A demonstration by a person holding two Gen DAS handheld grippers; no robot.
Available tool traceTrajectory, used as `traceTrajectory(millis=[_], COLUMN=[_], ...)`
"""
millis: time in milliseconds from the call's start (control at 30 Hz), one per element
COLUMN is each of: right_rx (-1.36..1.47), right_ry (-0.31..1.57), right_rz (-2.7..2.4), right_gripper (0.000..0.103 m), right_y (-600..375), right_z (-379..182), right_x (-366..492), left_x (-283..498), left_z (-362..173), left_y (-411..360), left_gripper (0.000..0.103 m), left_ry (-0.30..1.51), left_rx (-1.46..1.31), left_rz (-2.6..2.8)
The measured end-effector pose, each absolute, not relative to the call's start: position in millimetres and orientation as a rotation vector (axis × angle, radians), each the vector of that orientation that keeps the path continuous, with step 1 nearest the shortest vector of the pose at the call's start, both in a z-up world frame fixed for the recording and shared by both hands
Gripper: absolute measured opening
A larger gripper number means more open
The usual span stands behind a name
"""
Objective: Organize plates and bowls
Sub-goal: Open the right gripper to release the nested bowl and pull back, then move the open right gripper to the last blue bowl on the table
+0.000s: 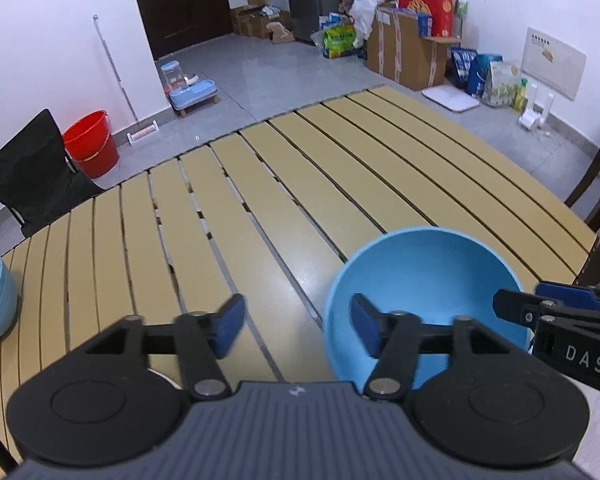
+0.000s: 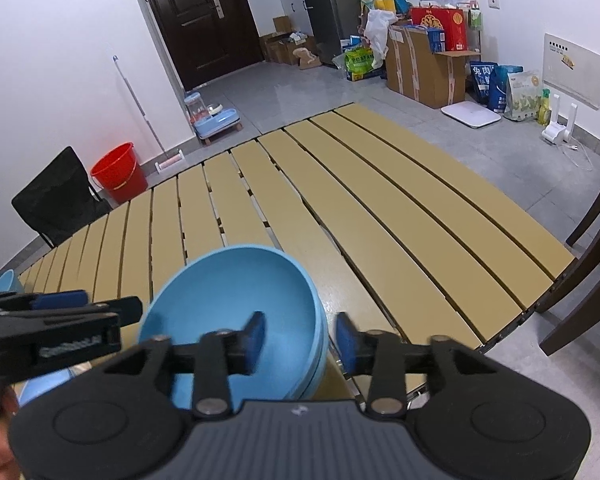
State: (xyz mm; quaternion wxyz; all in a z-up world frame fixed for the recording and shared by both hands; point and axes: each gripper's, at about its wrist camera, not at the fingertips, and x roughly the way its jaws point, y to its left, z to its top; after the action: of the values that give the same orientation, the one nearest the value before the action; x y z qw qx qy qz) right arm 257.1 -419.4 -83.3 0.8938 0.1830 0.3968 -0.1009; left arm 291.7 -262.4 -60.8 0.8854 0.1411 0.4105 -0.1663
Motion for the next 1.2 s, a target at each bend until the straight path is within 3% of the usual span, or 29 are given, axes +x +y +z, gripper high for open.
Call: traceTrajectory(millis=[167, 367, 1200], right_rx=[0.383, 0.401, 0.35], right_ry=[0.797, 0.78, 0.736], right_rz=[-0.202, -0.2, -0.104], right_gripper=[0.087, 0.103, 0.103], right_y=[-418, -417, -356], right_z=[-78, -73, -46], right_x=[251, 244, 254], left_x=[286, 283, 283], left_z=[-50, -46, -20], left_y=[-248, -222, -81], left_gripper=[0.1, 0.103, 0.103], left_ry=[0.818, 0.822, 0.762], left_rx=[0.264, 0.189, -0.043], left_rz=[-0.343, -0.344, -0.171])
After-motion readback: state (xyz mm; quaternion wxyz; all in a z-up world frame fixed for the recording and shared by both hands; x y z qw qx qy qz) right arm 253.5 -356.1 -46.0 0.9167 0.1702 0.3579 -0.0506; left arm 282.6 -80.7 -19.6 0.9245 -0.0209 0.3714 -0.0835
